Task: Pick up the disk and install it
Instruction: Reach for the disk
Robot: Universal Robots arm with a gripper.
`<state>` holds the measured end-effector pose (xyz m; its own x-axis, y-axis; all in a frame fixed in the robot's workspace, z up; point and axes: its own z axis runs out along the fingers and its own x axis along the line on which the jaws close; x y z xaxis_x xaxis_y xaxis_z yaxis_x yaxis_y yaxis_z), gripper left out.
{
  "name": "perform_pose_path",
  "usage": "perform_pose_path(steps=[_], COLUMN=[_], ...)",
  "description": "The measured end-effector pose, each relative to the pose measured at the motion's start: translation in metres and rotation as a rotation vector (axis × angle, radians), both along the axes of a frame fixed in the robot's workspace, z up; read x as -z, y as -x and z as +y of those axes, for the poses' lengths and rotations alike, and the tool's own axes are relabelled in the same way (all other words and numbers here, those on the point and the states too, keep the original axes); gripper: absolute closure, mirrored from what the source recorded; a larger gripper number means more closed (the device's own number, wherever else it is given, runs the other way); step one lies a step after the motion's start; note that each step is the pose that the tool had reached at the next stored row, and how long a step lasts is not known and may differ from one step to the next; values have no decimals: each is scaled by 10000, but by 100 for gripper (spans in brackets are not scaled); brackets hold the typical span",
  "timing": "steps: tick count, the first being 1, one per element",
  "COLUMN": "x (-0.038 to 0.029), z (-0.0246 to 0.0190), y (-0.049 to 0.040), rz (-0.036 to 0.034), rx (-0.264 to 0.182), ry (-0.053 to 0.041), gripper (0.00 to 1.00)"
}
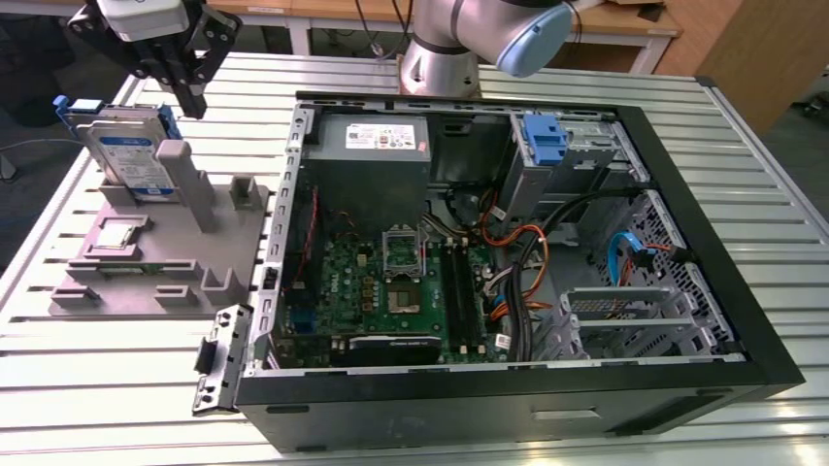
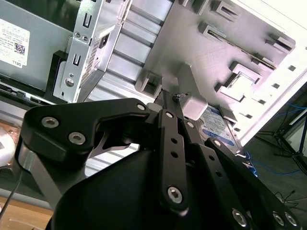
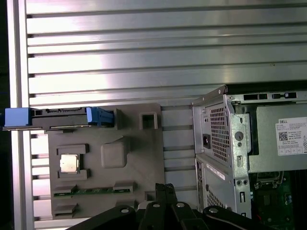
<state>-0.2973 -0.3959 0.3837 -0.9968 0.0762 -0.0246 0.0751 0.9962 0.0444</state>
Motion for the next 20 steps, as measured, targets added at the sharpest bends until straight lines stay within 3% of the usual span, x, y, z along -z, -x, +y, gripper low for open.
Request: perform_pose_path(steps=[7, 20], x=[4, 20], z=[0, 2], y=[34, 323], rz=[0, -27], rx=[0, 0], ry=[0, 0], gripper=[89, 89])
